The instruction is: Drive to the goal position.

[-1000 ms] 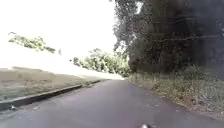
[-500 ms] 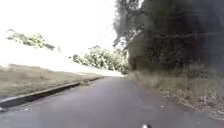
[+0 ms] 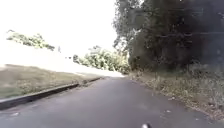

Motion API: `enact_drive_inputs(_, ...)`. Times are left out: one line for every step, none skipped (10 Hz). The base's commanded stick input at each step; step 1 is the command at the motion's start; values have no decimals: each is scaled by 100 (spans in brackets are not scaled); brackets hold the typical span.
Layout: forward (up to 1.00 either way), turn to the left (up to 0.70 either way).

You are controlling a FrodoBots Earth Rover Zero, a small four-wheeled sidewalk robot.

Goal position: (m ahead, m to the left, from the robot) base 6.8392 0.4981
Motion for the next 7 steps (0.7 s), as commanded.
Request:
enact_drive_inputs(45, 0)
enact_drive_inputs(45, 0)
enact_drive_inputs(45, 0)
enact_drive_inputs(45, 0)
enact_drive_inputs(45, 0)
enact_drive_inputs(45, 0)
enact_drive_inputs(45, 0)
